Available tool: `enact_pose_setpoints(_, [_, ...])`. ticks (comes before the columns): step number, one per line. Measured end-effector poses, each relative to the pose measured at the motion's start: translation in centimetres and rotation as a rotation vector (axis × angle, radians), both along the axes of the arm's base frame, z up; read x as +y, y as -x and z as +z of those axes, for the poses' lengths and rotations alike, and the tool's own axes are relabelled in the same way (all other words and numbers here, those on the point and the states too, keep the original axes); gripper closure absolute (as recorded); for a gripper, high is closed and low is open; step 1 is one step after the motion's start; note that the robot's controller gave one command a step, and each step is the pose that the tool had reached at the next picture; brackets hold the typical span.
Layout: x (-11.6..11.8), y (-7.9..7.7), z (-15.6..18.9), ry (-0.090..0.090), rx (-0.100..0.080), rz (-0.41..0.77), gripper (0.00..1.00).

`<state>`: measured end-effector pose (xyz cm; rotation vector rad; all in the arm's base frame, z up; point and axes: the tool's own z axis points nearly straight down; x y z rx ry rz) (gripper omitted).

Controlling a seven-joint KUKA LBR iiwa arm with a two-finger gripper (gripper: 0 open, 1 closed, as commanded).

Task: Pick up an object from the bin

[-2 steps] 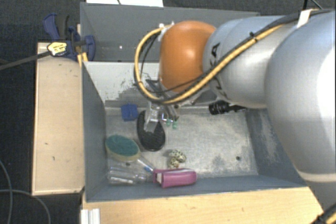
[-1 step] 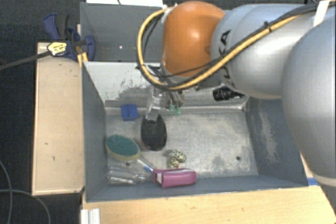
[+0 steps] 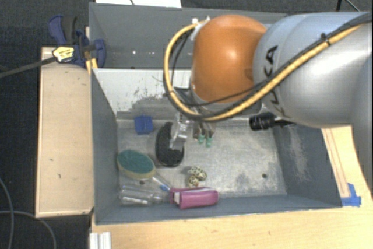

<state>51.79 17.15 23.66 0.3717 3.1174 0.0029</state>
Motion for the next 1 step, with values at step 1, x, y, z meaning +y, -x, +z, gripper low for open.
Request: enact_pose_setpoints(1, [4.56, -2.43, -8.02, 0.002, 0.005, -0.249, 1.00])
